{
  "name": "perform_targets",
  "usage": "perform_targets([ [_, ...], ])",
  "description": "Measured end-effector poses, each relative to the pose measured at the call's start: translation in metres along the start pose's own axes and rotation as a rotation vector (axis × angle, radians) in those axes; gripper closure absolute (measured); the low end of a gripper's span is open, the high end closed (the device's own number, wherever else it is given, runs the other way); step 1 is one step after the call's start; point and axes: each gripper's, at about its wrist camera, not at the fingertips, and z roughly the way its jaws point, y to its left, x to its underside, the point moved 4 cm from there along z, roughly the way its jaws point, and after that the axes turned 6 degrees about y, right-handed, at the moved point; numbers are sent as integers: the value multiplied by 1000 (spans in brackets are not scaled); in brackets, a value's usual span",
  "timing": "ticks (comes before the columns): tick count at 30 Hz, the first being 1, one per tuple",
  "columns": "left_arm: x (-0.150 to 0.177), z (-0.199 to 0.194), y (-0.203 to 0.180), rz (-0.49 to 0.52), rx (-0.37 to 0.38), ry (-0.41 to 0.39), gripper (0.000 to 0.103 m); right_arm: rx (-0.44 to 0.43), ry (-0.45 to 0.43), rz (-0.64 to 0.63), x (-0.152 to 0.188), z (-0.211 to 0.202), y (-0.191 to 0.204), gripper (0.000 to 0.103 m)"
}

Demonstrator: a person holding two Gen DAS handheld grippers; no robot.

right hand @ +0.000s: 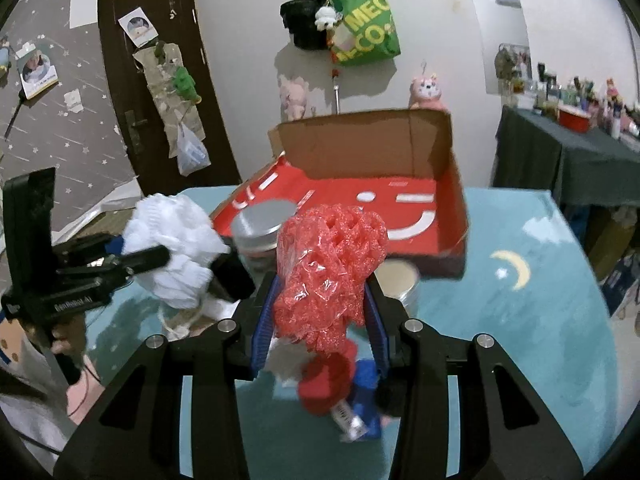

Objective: Organize soft objects
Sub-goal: 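Carry both puffs into the red-lined box and lower them onto the paper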

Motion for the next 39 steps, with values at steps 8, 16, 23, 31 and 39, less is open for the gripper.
perform_targets([
  [8,-53,16,16,68,-15,-17,57,39,-25,-68,-47,1,-14,64],
  [16,-108,76,23,154,-1,59,57,39,51,-154,-117,45,-28,64],
  [23,-144,165,35,204,-28,174,57,91,231,-176,-165,136,-53,64],
  [31,-154,249,54,179,-47,291,57,158,483,-117,-179,256,-87,64],
  [39,-149,291,62,141,-59,363,56,193,597,-89,-176,316,-105,63],
])
